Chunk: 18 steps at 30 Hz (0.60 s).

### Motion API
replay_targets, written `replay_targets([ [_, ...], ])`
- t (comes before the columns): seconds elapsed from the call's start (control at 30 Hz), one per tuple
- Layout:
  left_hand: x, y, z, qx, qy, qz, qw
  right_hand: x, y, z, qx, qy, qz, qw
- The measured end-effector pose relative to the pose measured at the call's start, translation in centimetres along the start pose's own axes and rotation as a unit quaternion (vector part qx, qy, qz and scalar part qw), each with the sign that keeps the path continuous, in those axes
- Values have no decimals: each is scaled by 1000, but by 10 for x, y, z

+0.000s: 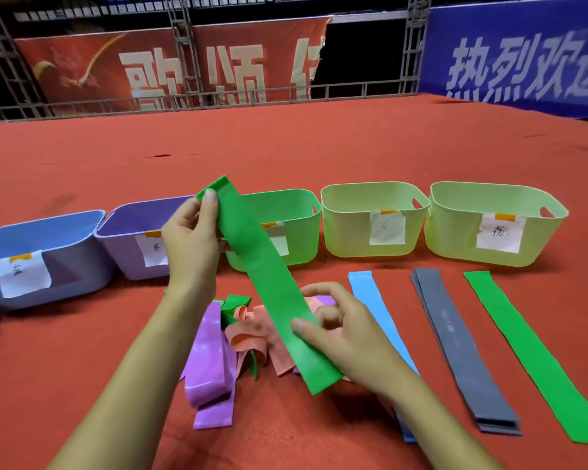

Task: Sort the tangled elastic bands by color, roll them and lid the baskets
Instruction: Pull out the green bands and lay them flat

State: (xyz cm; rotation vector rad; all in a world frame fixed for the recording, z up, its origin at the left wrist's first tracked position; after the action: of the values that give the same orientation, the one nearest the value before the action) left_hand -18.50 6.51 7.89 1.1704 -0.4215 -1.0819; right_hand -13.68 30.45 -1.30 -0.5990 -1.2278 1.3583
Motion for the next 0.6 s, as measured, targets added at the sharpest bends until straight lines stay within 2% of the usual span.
replay_targets([
  [0.1, -14, 1, 11, 3, 0, 9, 1000, 2, 7, -5, -10, -45, 26, 999],
  [0.23, -50, -7, 9, 30, -45, 46, 997, 31, 7, -18, -23, -52, 51, 997],
  [0.6, -219, -51, -46, 113, -177, 83, 974, 180, 51, -94, -103, 61, 26, 992],
])
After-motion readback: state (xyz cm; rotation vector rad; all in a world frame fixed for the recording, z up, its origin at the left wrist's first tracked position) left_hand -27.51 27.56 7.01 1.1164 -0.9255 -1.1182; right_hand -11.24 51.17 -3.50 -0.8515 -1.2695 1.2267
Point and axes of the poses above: each hand's wrist, its own z-axis towards the middle knuckle, its own x-axis out of the back of the hand, y = z × x, the point moved 9 cm from there along z, towards the middle knuckle, and after that the axes turned 3 degrees about y, right-handed, at the moved point
